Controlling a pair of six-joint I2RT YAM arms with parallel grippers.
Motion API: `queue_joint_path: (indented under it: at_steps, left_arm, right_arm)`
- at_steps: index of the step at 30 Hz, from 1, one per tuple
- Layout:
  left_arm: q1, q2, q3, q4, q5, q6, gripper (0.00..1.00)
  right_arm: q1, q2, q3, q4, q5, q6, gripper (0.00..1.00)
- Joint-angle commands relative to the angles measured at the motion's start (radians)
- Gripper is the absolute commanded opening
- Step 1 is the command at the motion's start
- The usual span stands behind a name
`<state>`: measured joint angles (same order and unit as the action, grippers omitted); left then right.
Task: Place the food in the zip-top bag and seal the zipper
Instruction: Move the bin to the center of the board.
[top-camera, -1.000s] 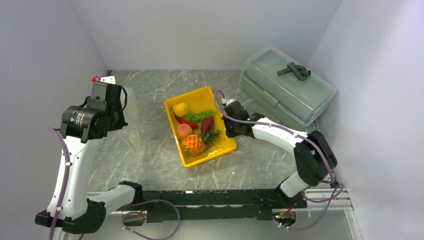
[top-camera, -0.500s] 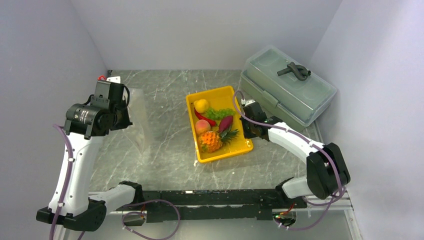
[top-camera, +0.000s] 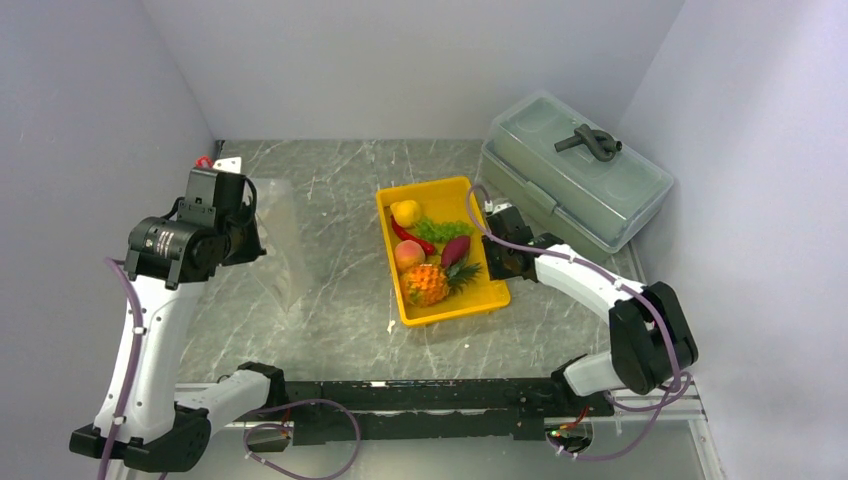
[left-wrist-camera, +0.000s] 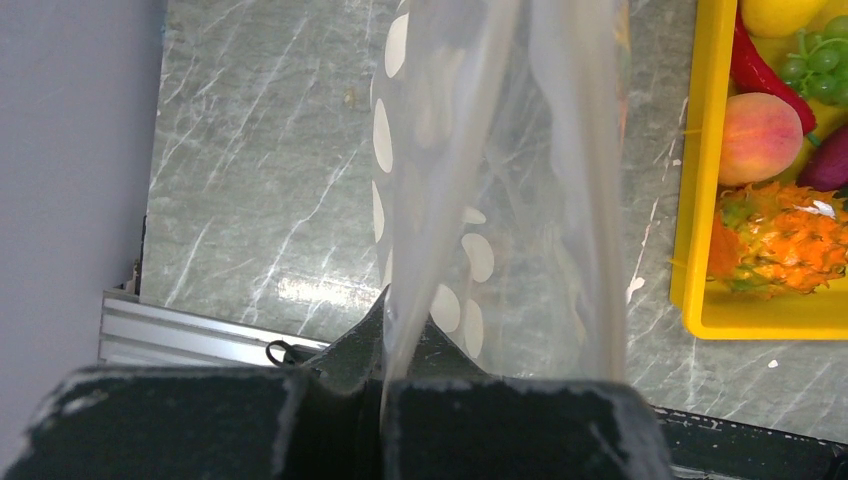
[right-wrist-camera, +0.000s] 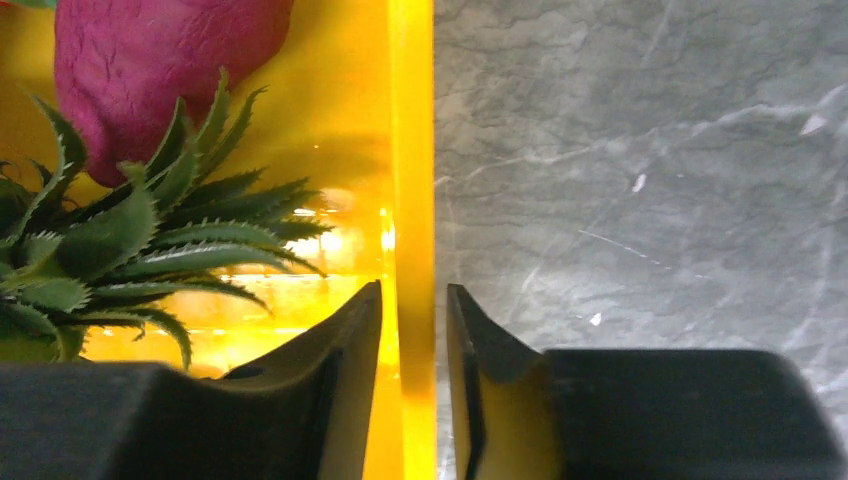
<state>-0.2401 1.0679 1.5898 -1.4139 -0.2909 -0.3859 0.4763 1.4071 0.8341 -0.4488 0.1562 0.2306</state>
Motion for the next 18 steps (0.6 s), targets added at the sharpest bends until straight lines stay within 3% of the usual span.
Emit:
queue_joint_path:
  at_steps: [1, 10, 15, 18]
  left_arm:
    - [-0.004, -0.024, -0.012, 0.039, 0.019, 0.005, 0.0]
    - [-0.003, -0.031, -0.029, 0.061, 0.02, 0.024, 0.0]
    - [-0.004, -0.035, -0.048, 0.07, 0.018, 0.03, 0.0]
    - [-0.004, -0.041, -0.059, 0.073, 0.017, 0.033, 0.0]
  right_arm:
    - [-0.011, -0.038, 0.008, -0.01, 0.067, 0.0, 0.41]
    - [-0.013, -0.13, 0.088, -0.062, 0.067, 0.02, 0.59]
    - [-0.013, -0.145, 0.155, -0.096, 0.146, 0.085, 0.61]
    - [-0.013, -0.159, 0.188, -0.102, 0.073, 0.091, 0.66]
